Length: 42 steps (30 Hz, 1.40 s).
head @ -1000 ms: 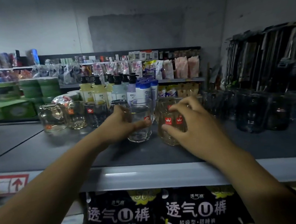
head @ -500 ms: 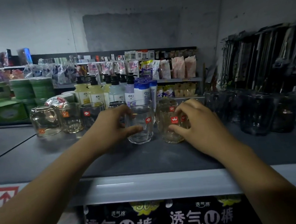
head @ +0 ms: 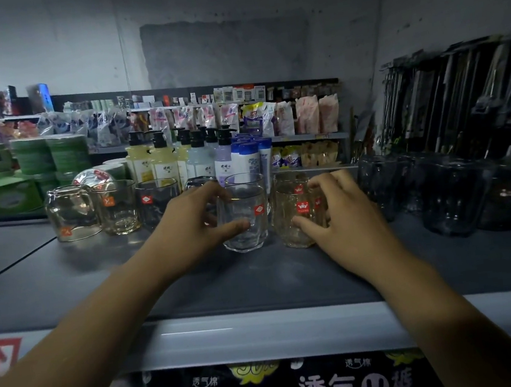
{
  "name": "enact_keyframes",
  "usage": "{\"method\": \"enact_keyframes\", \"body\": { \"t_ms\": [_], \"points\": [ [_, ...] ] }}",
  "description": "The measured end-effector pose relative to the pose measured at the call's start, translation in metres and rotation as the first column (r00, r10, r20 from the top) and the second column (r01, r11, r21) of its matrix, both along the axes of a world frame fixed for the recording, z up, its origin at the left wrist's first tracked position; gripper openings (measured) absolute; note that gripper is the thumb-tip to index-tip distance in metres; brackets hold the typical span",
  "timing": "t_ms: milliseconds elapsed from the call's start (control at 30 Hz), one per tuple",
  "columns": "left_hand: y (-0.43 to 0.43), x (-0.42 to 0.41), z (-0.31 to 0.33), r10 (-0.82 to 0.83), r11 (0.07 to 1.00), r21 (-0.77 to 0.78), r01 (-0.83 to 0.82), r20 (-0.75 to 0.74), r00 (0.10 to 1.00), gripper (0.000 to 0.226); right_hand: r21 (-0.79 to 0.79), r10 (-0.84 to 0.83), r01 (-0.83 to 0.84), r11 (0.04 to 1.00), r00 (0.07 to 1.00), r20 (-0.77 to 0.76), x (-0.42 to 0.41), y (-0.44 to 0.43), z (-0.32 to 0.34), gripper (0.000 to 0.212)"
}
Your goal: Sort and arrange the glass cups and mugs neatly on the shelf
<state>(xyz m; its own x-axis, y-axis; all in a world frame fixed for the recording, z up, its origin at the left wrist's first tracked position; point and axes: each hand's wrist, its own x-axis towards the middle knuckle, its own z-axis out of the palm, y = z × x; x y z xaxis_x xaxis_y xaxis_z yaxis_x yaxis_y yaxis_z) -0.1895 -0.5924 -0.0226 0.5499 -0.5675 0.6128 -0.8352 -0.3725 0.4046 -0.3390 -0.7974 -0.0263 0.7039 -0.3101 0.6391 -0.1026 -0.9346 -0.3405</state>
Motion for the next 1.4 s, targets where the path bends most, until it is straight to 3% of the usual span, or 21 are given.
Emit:
{"method": "enact_keyframes", "body": {
  "t_ms": [267,400,700,800,900,1000,1200,1400],
  "points": [
    [0.0,0.001,-0.003,-0.004,1.0,-0.029,0.004,0.0,1.0,0.048,0.206,-0.015,0.006,0.979,0.999,0.043,0.001,-0.006,-0.004,0.076],
    [0.0,-0.002,-0.003,-0.01,1.0,-0.029,0.01,0.0,1.0,0.045,0.297,-0.015,0.005,0.955,0.999,0.031,0.002,-0.007,-0.004,0.066],
    [0.002,-0.009,-0.002,-0.013,1.0,0.014,0.013,-0.001,1.0,0.045,0.231,-0.014,0.02,0.973,1.0,-0.027,-0.001,-0.002,-0.002,0.061],
    [0.007,-0.017,0.0,-0.006,0.998,0.064,0.005,0.008,1.0,0.054,0.204,-0.001,0.016,0.979,0.997,-0.074,-0.008,-0.002,0.001,0.058],
    [0.015,-0.035,-0.002,0.026,0.997,0.07,-0.024,-0.024,0.999,0.067,0.145,0.016,-0.005,0.989,0.997,-0.07,-0.021,0.001,0.002,0.041],
    [0.026,-0.061,-0.009,0.067,0.998,0.008,-0.068,0.041,0.997,0.057,0.042,0.058,-0.056,0.998,0.997,-0.05,-0.037,0.01,0.002,0.029],
    [0.052,-0.122,-0.025,0.182,0.962,-0.225,-0.153,0.113,0.977,0.021,-0.015,0.274,-0.274,0.962,0.962,0.015,-0.062,0.043,-0.011,0.018],
    [0.098,-0.179,-0.052,0.273,0.923,-0.287,-0.258,0.013,0.962,0.02,0.011,0.524,-0.524,0.852,0.852,0.026,-0.073,0.105,-0.031,0.023]
  ]
}}
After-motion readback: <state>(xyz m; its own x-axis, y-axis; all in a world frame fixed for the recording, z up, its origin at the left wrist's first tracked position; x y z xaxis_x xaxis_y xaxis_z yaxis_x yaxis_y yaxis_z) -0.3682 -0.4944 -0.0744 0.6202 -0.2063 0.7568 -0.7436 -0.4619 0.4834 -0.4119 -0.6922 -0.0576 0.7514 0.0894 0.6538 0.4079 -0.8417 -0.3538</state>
